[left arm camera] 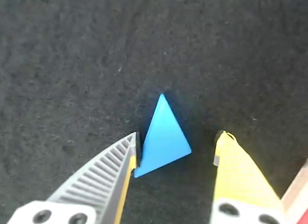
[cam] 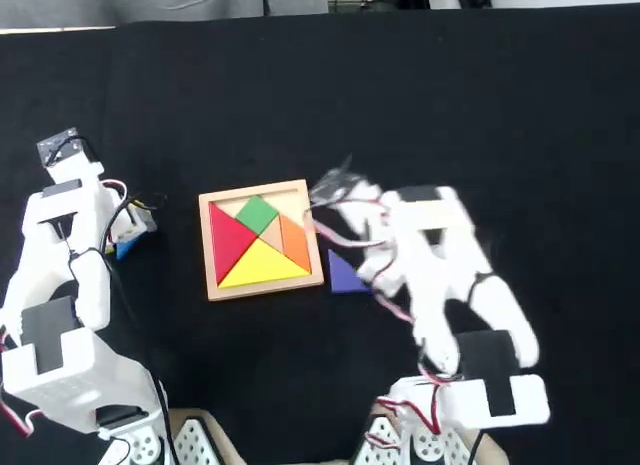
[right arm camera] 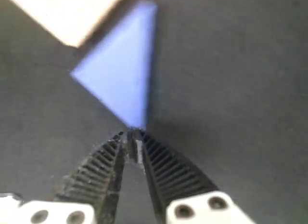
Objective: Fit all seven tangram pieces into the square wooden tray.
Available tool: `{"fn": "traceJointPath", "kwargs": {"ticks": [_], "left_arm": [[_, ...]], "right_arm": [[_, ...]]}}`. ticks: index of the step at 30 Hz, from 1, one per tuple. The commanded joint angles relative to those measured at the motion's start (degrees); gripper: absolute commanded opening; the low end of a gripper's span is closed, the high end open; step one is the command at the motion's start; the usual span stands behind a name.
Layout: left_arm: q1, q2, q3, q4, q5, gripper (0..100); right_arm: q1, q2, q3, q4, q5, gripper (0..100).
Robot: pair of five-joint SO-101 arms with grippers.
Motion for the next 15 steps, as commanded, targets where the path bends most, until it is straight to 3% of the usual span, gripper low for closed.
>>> {"fn": "traceJointPath", "kwargs": {"ticks": [1, 5, 15], "left_arm": [[0.4, -2.02, -0.75, -0.88, 0.18, 27], [0.4, -2.02, -0.31, -3.34, 0.18, 27], [0.4, -2.02, -0.31, -3.43, 0.18, 27]], "right_arm": [[3.87, -2.51, -3.38, 3.6, 4.22, 1.1], [-2.46, -2.59, -2.77, 9.05, 3.96, 1.1], [-9.67, -2.07, 1.45, 2.64, -0.44, 1.1]]}}
